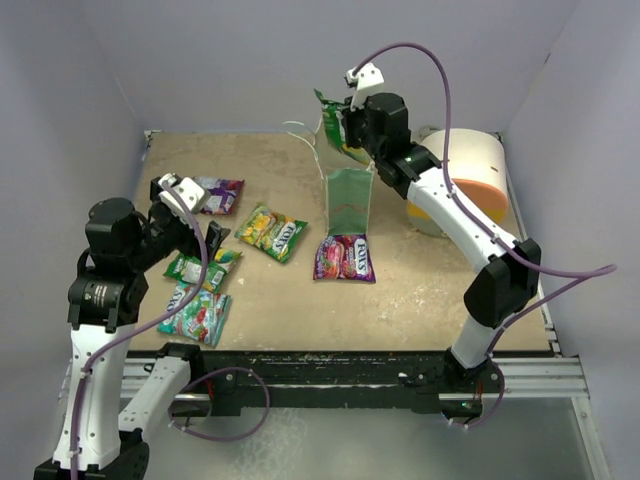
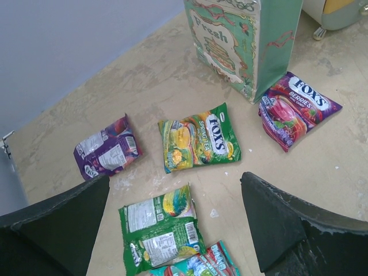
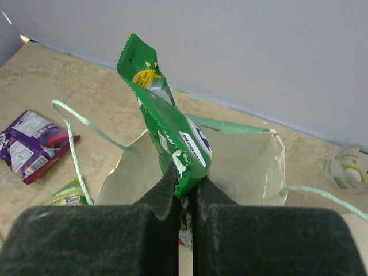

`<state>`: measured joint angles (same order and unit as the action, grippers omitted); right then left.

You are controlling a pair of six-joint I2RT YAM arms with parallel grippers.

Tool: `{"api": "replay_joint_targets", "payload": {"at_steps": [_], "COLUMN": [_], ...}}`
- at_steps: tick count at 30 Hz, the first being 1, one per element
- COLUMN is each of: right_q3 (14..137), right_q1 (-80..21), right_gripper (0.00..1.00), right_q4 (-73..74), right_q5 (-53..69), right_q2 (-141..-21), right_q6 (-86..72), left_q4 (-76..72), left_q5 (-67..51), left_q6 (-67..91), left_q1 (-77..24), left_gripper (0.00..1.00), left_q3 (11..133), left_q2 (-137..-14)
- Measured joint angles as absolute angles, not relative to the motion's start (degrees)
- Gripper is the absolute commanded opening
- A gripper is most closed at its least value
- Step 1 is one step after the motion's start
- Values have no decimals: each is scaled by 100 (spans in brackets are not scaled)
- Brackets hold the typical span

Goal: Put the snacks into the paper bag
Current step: Place the snack in the paper bag.

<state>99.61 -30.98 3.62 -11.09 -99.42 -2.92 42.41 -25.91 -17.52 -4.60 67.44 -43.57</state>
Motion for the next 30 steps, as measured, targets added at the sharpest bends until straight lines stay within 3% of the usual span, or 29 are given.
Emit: {"api": "replay_joint_targets", "payload": {"at_steps": [30], "right_q3": [8761], "right_q1": [-3188], "right_gripper": [0], "right_q4": [-36], "right_q5": [-1911], "right_q2": [-9946], "right_q6": [-613], "left_q4": [4075], "left_q5": [-2985], "left_q6": [-1647], "left_q1": [-301], "left_gripper": [99], "left_q3": [6573], "left_q2": [-4311]}}
